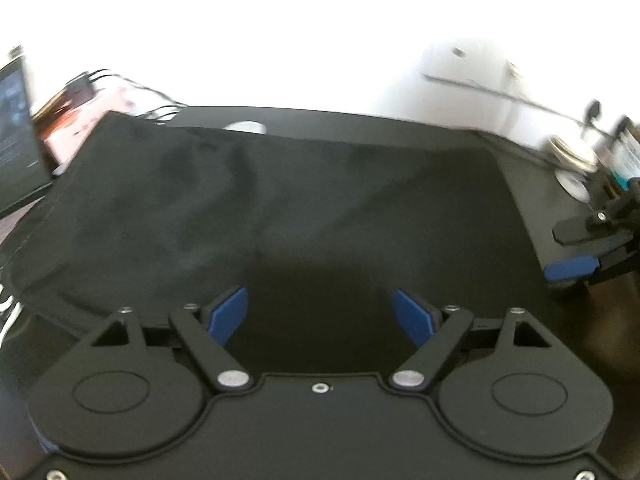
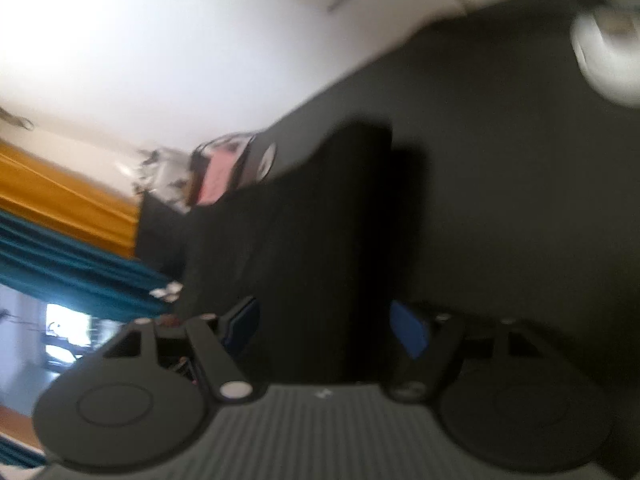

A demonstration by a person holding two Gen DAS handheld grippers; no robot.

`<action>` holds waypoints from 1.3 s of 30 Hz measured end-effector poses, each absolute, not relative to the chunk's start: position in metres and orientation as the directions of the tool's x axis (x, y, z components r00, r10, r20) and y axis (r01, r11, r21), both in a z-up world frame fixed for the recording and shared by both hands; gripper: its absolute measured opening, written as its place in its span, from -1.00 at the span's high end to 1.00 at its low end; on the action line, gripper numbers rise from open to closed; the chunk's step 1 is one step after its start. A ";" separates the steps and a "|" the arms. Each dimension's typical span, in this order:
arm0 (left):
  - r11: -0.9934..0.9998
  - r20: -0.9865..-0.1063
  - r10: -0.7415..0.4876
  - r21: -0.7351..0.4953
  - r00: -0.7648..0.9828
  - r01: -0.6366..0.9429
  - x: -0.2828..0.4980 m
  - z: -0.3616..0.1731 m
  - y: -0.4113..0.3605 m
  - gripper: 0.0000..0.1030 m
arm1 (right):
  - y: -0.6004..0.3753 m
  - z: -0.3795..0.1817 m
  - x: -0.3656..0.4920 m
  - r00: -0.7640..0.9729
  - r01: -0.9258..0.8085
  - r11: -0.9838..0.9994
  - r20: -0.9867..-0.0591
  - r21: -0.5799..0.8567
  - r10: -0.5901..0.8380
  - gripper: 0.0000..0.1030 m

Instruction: Fold clothes

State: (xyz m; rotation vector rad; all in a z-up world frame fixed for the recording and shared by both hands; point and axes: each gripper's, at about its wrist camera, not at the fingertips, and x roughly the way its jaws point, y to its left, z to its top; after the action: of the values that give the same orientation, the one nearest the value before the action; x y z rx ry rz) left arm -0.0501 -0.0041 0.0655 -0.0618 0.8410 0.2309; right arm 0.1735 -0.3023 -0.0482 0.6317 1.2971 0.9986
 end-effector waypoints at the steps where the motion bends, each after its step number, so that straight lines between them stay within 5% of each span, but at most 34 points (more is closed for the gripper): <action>1: 0.978 -0.751 0.166 0.042 0.639 -0.205 -0.051 0.063 -0.008 -0.60 | -0.305 -0.052 0.163 -0.054 -0.224 0.454 -0.476 0.862 0.878 -0.41; 22: 0.985 -0.744 0.131 0.022 0.656 -0.171 -0.094 0.021 0.007 -0.75 | -0.273 -0.057 0.037 0.047 -0.062 0.509 -0.507 0.858 0.861 -0.45; 24: 0.987 -0.736 0.119 0.013 0.666 -0.162 -0.096 0.020 0.011 -0.76 | -0.269 -0.055 0.030 0.070 -0.045 0.556 -0.553 0.830 0.830 -0.08; 26: 0.989 -0.731 0.098 -0.007 0.676 -0.150 -0.098 0.020 0.015 -0.77 | -0.267 -0.053 0.026 0.084 -0.008 0.621 -0.618 0.784 0.782 0.58; 31: 0.986 -0.591 -0.086 -0.164 0.802 -0.015 -0.140 0.063 0.024 -0.75 | -0.272 -0.035 0.022 0.135 0.147 0.549 -0.566 0.823 0.813 0.74; 35: 0.965 -0.423 -0.189 0.088 0.886 0.248 -0.185 0.090 -0.026 -0.96 | -0.262 0.003 0.024 0.159 0.157 0.497 -0.518 0.854 0.840 0.74; 39: 0.904 -0.378 -0.129 0.334 0.917 0.265 -0.182 0.068 -0.076 -0.96 | -0.244 0.029 0.028 0.152 0.143 0.507 -0.524 0.850 0.838 0.75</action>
State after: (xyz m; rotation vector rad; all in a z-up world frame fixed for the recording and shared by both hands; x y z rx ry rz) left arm -0.1821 -0.0763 0.0683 0.3912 0.3574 -0.2078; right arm 0.0280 -0.2442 0.0294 0.9476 1.3504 0.6247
